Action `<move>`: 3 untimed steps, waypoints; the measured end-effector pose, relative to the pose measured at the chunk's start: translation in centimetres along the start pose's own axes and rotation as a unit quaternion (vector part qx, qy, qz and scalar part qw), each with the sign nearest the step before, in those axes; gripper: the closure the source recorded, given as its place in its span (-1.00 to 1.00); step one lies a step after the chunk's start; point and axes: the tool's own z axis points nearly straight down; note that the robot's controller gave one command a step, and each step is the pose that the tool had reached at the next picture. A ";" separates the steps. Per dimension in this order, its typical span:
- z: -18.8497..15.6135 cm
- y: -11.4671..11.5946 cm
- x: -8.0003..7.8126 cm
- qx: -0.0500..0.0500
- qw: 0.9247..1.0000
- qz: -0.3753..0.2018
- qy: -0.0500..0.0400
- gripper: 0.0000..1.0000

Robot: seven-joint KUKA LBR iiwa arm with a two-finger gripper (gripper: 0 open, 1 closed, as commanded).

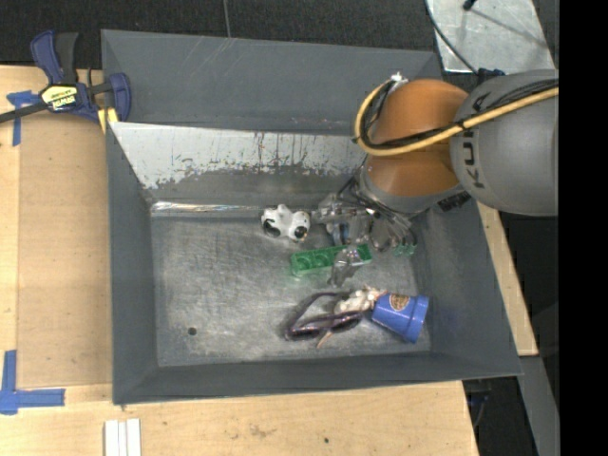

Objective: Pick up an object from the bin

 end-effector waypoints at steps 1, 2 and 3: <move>-2.8 -0.4 0.2 0.000 0.999 -0.053 -0.003 -1.00; 2.4 0.0 -0.2 0.000 1.000 0.005 -0.005 -1.00; 3.5 -0.2 -1.5 0.003 0.998 -0.049 -0.025 1.00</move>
Offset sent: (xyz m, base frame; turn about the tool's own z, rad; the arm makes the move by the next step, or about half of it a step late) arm -0.0010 0.0028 -0.0375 0.0181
